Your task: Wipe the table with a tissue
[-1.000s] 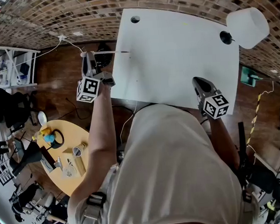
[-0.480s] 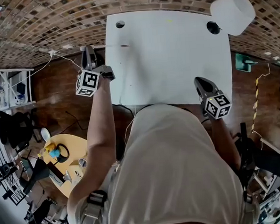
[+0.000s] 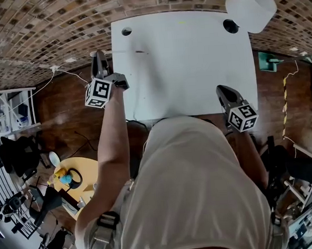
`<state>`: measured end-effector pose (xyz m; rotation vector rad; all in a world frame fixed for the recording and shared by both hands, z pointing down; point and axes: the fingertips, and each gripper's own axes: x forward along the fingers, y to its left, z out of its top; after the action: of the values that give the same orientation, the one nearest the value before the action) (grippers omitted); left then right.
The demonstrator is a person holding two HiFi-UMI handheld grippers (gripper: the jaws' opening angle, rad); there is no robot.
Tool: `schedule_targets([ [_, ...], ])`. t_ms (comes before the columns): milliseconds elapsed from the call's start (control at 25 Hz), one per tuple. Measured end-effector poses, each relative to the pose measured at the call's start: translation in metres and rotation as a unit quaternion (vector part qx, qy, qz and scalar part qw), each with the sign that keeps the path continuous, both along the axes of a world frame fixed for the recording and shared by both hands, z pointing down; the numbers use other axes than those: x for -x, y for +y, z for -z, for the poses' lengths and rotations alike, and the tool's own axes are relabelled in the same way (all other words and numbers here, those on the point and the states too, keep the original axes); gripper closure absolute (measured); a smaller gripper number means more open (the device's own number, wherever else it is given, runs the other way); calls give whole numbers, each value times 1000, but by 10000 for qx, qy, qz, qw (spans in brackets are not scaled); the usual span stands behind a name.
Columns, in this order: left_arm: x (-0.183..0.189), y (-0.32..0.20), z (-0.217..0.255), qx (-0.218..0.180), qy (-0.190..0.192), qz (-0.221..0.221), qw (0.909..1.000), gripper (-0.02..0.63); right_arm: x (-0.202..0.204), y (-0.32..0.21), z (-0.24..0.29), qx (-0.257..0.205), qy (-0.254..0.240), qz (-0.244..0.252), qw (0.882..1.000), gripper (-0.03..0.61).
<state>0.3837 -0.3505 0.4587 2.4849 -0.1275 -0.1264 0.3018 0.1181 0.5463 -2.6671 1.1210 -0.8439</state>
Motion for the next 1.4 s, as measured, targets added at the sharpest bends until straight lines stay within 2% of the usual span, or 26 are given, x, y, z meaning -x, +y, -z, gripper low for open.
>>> schedule_targets([
  [440, -9, 13, 1, 155, 68, -376, 9991, 543, 8, -9, 2, 8, 30, -276, 9996, 571],
  [960, -41, 89, -4, 317, 90, -1244, 9917, 543, 36, 10, -1, 113, 63, -832, 9964, 571],
  [1240, -45, 126, 0, 302, 78, -1601, 9866, 543, 43, 27, -1, 112, 45, -1014, 9948, 571],
  [1400, -39, 147, 4, 151, 29, -1733, 9848, 543, 40, 41, -1, 65, 50, -1033, 9946, 571],
])
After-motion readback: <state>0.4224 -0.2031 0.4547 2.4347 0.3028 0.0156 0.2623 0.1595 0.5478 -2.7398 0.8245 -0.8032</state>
